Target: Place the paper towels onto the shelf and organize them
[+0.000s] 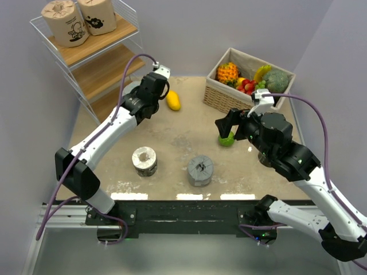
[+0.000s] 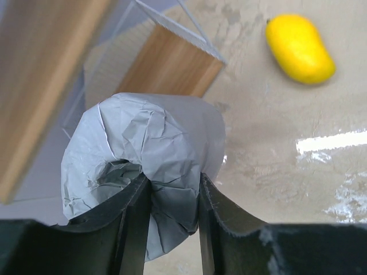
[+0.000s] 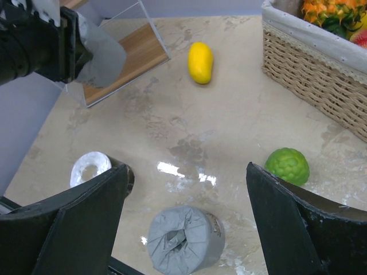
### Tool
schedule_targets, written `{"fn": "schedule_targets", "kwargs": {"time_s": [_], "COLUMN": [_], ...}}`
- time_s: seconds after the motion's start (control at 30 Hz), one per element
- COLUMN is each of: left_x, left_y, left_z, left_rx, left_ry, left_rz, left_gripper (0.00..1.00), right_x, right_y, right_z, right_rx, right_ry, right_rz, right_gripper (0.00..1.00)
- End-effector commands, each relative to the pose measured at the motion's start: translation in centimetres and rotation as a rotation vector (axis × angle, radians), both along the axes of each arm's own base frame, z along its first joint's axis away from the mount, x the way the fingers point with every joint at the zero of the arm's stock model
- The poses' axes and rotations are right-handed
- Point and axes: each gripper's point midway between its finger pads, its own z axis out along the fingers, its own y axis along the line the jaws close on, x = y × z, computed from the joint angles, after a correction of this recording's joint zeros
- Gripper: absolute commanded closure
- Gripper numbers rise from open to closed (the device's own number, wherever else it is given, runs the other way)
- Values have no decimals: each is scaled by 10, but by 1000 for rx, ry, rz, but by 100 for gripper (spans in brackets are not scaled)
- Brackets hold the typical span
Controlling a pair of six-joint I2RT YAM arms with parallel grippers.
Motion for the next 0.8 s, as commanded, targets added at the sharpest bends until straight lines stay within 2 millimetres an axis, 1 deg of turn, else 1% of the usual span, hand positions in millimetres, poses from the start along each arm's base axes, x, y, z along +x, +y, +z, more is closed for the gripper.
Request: {"fn": "schedule_targets", "kwargs": {"time_s": [0.0,0.1,0.2,0.23,0.33,0.37,0.43,0.47,0.5,0.53,0.63,0.77], "left_x": [10,16,25,27,38,41,51,52,57,58,61,62], "left_y": [10,11,7,9,10,10,9,12,12,13,22,40], "left_z": [86,117,135,140,148,155,152,160,154,155,154,147], "left_rx": [46,58,96,128,183,183,216,219,239,249,256,265], "left_ry": [-192,-277,-340,-349,-381,-396,-384,-397,-379,-379,-371,-342], "left_rz": [-3,-9,-35,-39,-34,-34,-32,-15,-13,-12,18,55], "left_gripper": [63,63,63,63,62,61,61,61,61,61,61,61], "right_x": [3,3,3,3,4,3,3,3,2,2,1,1], "right_y": [-1,0,-1,-2,-3,-3,-4,-5,-5,-6,-8,-10], "right_z": [27,28,28,29,31,34,36,37,38,38,39,40], "right_rx": [33,34,29,28,27,29,29,30,30,30,29,25], "right_ry": [-55,-56,-60,-63,-72,-79,-86,-90,-92,-95,-99,-106], "right_rz": [-12,-9,-9,-11,-16,-16,-16,-19,-16,-17,-24,-28], "right_gripper": [13,13,13,13,13,13,12,12,12,12,12,12]}}
